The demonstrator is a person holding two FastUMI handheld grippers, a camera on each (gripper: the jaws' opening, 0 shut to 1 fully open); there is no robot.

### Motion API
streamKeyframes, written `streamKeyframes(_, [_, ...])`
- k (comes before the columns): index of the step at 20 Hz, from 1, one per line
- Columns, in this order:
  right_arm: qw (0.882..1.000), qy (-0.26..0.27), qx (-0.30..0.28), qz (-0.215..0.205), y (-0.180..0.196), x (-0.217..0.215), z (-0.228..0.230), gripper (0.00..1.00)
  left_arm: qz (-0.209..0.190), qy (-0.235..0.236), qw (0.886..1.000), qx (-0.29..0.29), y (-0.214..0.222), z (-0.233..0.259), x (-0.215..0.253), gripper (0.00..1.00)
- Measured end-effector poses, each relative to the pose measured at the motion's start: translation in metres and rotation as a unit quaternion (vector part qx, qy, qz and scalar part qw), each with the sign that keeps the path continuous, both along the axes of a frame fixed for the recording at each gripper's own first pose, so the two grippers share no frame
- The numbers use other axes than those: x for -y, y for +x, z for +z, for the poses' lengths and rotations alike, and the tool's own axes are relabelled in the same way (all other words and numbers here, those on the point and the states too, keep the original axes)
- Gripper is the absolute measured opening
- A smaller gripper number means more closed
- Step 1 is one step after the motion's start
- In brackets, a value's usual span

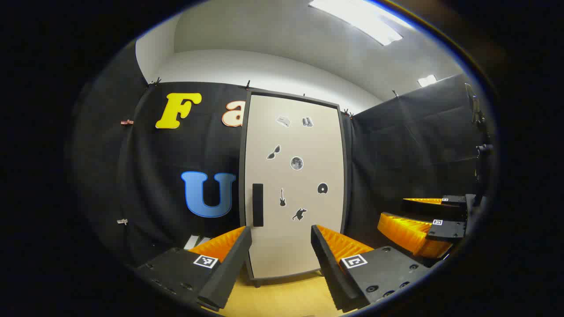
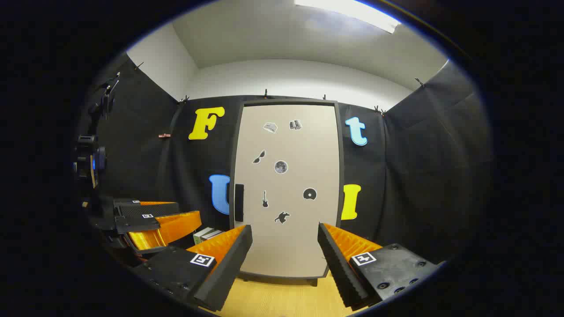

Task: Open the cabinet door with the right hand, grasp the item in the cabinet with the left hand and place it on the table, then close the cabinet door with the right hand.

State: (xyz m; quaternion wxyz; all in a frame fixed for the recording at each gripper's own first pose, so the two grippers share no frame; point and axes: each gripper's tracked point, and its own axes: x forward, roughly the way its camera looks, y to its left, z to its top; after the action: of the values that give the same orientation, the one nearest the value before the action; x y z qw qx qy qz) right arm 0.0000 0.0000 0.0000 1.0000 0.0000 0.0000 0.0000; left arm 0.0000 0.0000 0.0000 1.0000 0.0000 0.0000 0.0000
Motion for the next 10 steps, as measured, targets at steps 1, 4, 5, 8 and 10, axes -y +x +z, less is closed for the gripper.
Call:
streamKeyframes(1, [1.000, 0.001, 0.000, 0.001, 0.001, -0.001, 0.001, 0.96, 0.000, -0.005, 1.000, -0.002, -0.001, -0.001, -0.002, 0.86])
streamKeyframes(4, [1.000, 0.006, -0.003, 0.006, 0.004, -0.006, 0.000, 0.96, 0.009, -0.013, 1.000, -0.003, -0.002, -0.002, -0.012, 0.86])
streamKeyframes(5, [1.000, 0.008, -0.004, 0.009, 0.004, -0.008, 0.000, 0.96, 0.014, -0.013, 1.000, -0.002, -0.003, -0.002, -0.015, 0.86])
streamKeyframes(8, [1.000, 0.016, -0.009, 0.017, 0.006, -0.014, -0.001, 0.96, 0.020, -0.017, 1.000, 0.001, -0.006, 0.000, -0.019, 0.86])
streamKeyframes(10, [1.000, 0.014, -0.008, 0.018, 0.006, -0.015, 0.000, 0.96, 0.023, -0.019, 1.000, 0.002, -0.008, 0.000, -0.021, 0.86])
